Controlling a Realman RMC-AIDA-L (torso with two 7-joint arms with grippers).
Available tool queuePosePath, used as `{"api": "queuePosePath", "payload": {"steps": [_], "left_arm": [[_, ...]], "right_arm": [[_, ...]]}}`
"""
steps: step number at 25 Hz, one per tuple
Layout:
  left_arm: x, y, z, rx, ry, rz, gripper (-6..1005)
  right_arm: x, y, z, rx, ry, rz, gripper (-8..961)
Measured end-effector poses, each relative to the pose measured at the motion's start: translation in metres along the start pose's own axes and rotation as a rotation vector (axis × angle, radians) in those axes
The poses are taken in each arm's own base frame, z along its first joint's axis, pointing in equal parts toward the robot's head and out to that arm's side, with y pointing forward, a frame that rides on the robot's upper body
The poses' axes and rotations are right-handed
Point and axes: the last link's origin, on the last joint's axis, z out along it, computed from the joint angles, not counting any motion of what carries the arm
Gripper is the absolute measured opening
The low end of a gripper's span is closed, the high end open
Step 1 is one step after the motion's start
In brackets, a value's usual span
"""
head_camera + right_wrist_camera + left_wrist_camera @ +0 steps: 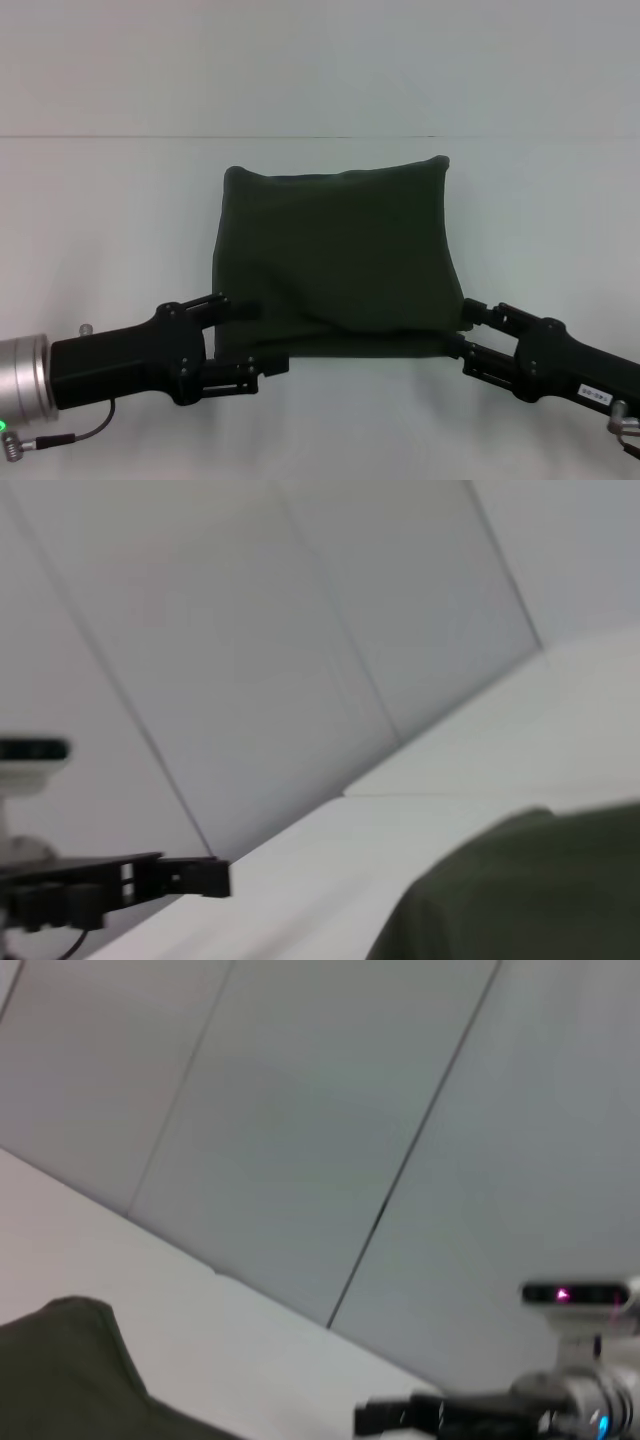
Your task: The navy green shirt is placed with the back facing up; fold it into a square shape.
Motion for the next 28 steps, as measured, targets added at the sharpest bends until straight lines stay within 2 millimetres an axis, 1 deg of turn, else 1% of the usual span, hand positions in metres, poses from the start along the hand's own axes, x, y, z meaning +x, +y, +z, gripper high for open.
{"api": "queuePosePath", "payload": {"steps": [3, 6, 10, 13, 16, 20, 28], "left_arm": [[-0.004, -0.003, -0.006, 0.019, -0.041, 0.059, 904], [-0.010, -0.008, -0.011, 0.066, -0.060, 0.142, 904], [-0.029, -0.014, -0.013, 0.165, -0.093, 0.219, 904], [-0.045, -0.021, -0.010, 0.236, -0.158, 0.219, 905], [-0.054, -0.024, -0.006, 0.275, -0.191, 0.209, 905], [-0.055, -0.023, -0.003, 0.283, -0.184, 0.202, 904], [-0.052, -0.024, -0.001, 0.285, -0.173, 0.206, 904]], "right_arm": [[-0.002, 0.001, -0.008, -0.012, 0.005, -0.128, 761], [0.002, 0.000, -0.014, 0.002, 0.032, -0.264, 761], [0.010, -0.005, -0.016, 0.076, 0.040, -0.353, 768], [0.013, -0.012, -0.017, 0.146, 0.043, -0.364, 771], [0.016, -0.016, -0.018, 0.184, 0.056, -0.360, 770], [0.017, -0.019, -0.019, 0.206, 0.067, -0.357, 770], [0.020, -0.018, -0.017, 0.207, 0.071, -0.349, 771]]}}
